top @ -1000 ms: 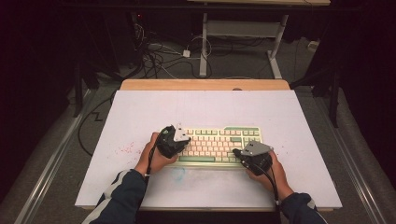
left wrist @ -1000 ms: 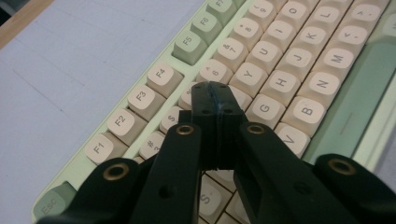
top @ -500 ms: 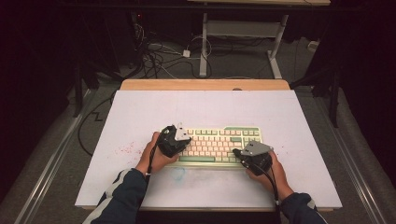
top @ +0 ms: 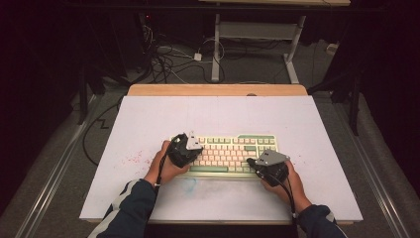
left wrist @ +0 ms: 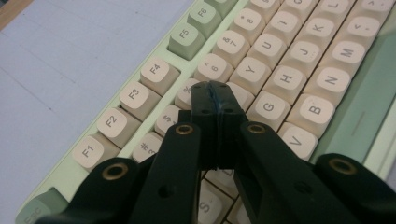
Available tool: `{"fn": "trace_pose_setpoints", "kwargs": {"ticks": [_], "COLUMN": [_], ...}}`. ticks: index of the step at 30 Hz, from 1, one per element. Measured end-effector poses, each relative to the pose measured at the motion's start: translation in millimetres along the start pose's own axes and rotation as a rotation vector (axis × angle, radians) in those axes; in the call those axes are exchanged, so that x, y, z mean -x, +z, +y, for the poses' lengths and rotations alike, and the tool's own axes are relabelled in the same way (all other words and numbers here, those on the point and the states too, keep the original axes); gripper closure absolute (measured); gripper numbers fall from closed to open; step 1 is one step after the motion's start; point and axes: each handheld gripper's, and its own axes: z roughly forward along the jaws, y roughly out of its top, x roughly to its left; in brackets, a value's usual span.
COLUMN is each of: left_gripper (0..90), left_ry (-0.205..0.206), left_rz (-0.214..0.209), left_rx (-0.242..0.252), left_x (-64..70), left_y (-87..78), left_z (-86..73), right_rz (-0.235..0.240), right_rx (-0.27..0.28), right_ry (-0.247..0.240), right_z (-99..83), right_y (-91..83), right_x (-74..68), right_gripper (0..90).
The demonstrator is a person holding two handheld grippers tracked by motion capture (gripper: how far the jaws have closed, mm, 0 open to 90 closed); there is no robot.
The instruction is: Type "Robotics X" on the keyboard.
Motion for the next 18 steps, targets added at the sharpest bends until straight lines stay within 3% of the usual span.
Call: {"fn": "trace_pose_setpoints", "kwargs": {"ticks": [5, 11, 13, 16, 18], "left_gripper": [85.8, 83.7, 81.6, 71.2, 62.1], "left_ry": [0.0, 0.013, 0.016, 0.013, 0.033], "left_rz": [-0.001, -0.01, -0.006, -0.005, 0.002], "left_rx": [0.01, 0.062, 0.086, 0.112, 0.134], "left_x": [-0.6, -1.0, -1.7, -3.9, -4.9], "left_y": [-2.0, -9.9, -13.9, -20.8, -28.3], "left_z": [1.2, 4.8, 6.9, 9.3, 8.0], "right_rz": [-0.001, -0.011, -0.006, 0.001, 0.001], "right_rx": [0.0, -0.001, 0.023, 0.035, 0.038], "right_ry": [-0.003, -0.018, -0.01, 0.004, -0.001], "right_z": [0.2, 0.8, 0.9, 1.5, 2.1], "right_y": [0.0, -1.4, -4.7, -8.1, -9.8], "right_x": [-0.2, -0.9, 0.8, 1.8, 1.4], "right_gripper": [90.0, 90.0, 90.0, 90.0, 90.0]}}
